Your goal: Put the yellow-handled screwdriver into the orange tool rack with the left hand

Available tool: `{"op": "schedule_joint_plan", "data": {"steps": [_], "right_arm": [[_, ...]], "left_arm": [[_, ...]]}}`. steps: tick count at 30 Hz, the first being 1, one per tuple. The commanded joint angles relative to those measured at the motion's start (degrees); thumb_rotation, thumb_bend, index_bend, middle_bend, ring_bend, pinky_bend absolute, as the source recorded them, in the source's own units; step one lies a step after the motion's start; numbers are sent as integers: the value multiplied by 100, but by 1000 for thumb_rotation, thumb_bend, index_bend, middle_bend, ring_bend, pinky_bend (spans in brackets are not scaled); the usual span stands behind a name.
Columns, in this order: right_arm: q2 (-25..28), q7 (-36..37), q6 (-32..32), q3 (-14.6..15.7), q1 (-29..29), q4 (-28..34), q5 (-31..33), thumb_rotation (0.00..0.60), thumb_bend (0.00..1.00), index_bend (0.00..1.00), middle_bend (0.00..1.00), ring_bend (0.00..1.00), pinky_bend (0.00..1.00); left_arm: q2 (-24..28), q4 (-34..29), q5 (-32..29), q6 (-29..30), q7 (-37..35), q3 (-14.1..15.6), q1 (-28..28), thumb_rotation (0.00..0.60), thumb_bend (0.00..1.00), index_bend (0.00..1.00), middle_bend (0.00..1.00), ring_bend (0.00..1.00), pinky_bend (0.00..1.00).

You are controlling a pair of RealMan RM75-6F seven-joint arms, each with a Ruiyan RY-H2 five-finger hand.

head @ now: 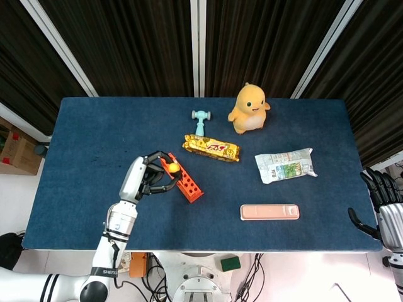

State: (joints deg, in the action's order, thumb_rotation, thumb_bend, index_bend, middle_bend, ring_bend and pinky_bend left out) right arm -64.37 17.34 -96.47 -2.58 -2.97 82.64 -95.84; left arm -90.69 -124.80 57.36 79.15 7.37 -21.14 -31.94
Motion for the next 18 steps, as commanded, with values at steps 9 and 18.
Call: {"op": "schedule_joint_plan", "data": {"steps": [9,18], "right_arm": [[8,36,11,-13,-5,-7,28,600,339,0,0,0,0],[17,70,28,-35,-3,-2,85,600,339,0,0,0,0]], "left_arm": [[-134,48,-165,-24,-41,-58,-59,600,286,679,1000,1000,1000],[-176,159,-219,-72,-25,-40,-92,600,286,680,1000,1000,1000]]}}
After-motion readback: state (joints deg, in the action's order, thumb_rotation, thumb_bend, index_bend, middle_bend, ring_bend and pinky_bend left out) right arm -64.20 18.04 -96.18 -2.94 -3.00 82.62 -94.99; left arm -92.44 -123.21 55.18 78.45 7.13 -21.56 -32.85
